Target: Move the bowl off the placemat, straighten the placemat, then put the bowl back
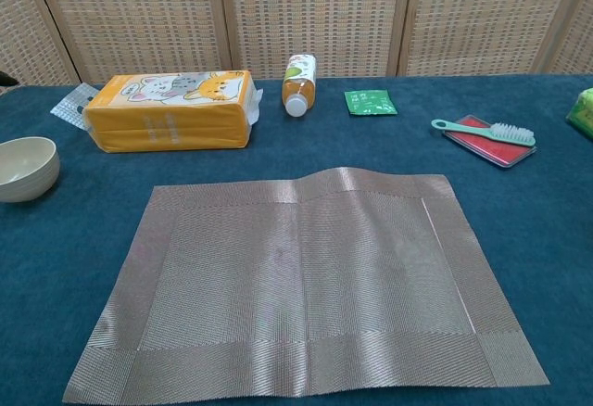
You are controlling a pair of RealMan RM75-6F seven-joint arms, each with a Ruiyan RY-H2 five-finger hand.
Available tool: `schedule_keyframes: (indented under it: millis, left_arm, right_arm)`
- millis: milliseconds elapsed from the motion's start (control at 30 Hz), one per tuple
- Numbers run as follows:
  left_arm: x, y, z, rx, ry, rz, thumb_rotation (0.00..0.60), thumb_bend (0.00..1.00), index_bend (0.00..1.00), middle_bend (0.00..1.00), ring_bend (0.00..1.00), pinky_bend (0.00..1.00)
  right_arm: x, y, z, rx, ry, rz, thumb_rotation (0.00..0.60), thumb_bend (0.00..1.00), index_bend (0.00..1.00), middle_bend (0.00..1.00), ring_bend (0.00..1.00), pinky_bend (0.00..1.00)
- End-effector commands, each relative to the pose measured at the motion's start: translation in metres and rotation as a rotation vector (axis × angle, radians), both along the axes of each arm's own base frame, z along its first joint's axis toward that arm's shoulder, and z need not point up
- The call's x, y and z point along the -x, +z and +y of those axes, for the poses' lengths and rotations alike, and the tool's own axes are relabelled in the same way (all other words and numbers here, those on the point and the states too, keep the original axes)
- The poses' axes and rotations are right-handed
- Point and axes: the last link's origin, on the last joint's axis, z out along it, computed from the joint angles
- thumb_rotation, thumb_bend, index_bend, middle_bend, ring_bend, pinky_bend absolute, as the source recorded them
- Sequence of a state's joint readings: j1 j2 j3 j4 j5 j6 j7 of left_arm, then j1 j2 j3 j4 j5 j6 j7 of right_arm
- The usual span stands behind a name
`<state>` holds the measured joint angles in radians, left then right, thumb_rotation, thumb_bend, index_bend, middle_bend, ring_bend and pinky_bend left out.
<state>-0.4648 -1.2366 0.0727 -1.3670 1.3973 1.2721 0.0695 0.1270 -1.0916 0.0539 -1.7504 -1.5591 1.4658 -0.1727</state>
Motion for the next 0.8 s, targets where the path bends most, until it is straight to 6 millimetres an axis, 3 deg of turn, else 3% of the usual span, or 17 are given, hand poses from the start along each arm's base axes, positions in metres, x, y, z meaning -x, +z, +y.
schedule_keyframes:
  millis: [33, 233, 433, 633, 800]
  left_arm:
    - [0.030, 0.008, 0.002, -0.042, 0.125, -0.020, 0.600, 0.00, 0.03, 0.00, 0.00, 0.00]
    - [0.055, 0.005, 0.013, -0.066, 0.200, -0.021, 0.600, 0.00, 0.09, 0.00, 0.00, 0.00]
    - [0.059, -0.010, 0.036, -0.049, 0.211, -0.072, 0.600, 0.00, 0.15, 0.00, 0.00, 0.00]
    - [0.060, -0.027, 0.051, 0.000, 0.223, -0.095, 0.600, 0.00, 0.31, 0.00, 0.00, 0.00]
    - [0.061, -0.038, 0.060, 0.016, 0.240, -0.082, 0.600, 0.14, 0.43, 0.00, 0.00, 0.00]
  right_arm:
    - [0.000, -0.001, 0.000, -0.003, 0.002, 0.001, 0.600, 0.00, 0.00, 0.00, 0.00, 0.00]
    - [-0.001, -0.002, 0.000, -0.009, 0.004, 0.001, 0.600, 0.00, 0.00, 0.00, 0.00, 0.00]
    - [-0.001, -0.002, 0.000, -0.010, 0.005, 0.002, 0.600, 0.00, 0.00, 0.00, 0.00, 0.00]
    - [-0.001, -0.001, 0.000, -0.005, 0.001, -0.001, 0.600, 0.00, 0.00, 0.00, 0.00, 0.00]
    - [0.000, 0.000, -0.001, -0.005, -0.003, 0.000, 0.600, 0.00, 0.00, 0.00, 0.00, 0.00]
